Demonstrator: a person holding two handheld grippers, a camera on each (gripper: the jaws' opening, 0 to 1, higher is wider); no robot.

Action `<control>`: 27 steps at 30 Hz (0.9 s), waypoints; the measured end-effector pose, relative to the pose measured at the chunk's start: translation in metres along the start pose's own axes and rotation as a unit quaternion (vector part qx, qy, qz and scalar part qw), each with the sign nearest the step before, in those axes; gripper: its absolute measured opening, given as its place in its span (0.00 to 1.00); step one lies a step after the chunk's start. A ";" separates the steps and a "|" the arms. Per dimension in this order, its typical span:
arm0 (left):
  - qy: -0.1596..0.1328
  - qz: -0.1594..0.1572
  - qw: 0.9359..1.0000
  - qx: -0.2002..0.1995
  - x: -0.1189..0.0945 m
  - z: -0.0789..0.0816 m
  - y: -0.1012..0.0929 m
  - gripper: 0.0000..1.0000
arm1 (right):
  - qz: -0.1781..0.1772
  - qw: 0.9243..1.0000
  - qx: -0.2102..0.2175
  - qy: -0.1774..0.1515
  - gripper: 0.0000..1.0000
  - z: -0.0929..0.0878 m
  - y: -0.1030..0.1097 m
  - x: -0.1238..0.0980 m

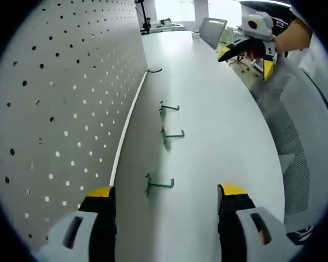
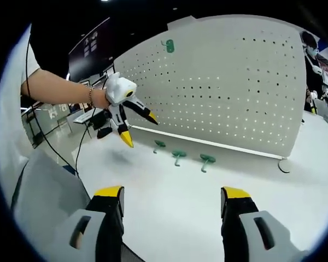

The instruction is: Insert the hook assembly into the mounting plate slot until the hook locks in place.

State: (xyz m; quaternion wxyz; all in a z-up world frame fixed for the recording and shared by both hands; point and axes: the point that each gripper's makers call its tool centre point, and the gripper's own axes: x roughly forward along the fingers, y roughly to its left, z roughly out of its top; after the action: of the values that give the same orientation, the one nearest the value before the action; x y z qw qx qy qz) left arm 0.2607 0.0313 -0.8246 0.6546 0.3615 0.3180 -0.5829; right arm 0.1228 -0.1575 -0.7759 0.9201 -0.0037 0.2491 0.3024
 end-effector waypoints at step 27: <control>0.068 -0.059 0.995 0.047 0.031 -0.021 -0.001 0.76 | -0.003 1.000 0.012 -0.004 0.69 0.001 -0.002 -0.001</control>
State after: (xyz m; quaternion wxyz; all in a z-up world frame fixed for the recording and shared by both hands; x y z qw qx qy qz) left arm 0.2635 0.0324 -0.8622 0.5783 0.4112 0.3551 -0.6087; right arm 0.1235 -0.1599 -0.7749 0.9221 0.0079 0.2487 0.2965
